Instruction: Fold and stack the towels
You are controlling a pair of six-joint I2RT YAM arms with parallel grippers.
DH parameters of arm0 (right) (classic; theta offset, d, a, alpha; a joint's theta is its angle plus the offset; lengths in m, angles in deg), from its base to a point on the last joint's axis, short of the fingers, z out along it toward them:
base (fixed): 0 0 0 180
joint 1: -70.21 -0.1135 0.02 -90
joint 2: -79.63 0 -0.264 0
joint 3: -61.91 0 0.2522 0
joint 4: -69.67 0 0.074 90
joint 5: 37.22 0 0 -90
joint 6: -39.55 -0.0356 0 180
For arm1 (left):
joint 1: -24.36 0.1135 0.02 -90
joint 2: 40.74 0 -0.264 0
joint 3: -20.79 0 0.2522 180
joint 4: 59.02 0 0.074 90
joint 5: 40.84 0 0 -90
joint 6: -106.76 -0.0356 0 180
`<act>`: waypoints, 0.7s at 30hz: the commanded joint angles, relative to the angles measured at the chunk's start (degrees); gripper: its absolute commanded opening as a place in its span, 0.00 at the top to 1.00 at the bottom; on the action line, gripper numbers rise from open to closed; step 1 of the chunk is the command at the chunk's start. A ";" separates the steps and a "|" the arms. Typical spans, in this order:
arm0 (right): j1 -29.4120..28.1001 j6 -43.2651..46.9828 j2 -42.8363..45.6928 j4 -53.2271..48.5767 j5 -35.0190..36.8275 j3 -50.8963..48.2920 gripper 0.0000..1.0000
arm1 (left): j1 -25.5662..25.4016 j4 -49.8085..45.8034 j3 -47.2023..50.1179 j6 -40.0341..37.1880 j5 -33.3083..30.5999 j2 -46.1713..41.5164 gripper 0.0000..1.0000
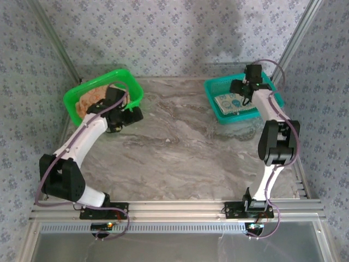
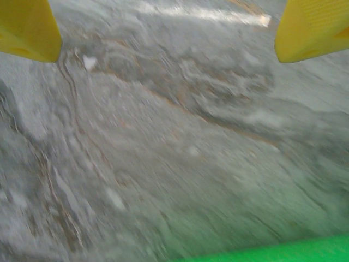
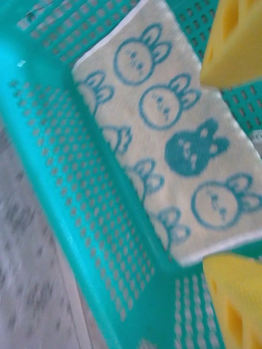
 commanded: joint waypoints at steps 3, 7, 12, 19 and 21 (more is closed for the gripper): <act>-5.02 -0.64 6.27 3.19 -1.06 -5.08 0.00 | 7.97 -1.48 -6.24 -4.83 -2.11 4.59 0.00; -9.37 -1.52 10.05 2.98 0.71 -7.49 0.00 | 12.80 -0.57 -10.68 -5.56 -3.80 9.76 0.00; -16.50 -3.33 14.72 3.52 4.93 -11.67 0.00 | 16.75 -0.35 -17.59 -6.82 -4.66 18.68 0.12; -25.76 -4.16 18.64 0.78 10.62 -14.05 0.00 | 19.96 -2.53 -29.25 -8.20 -6.95 32.45 0.29; -27.18 -4.41 19.31 -0.01 11.99 -14.29 0.00 | 20.71 -3.20 -31.97 -8.12 -6.41 35.58 0.32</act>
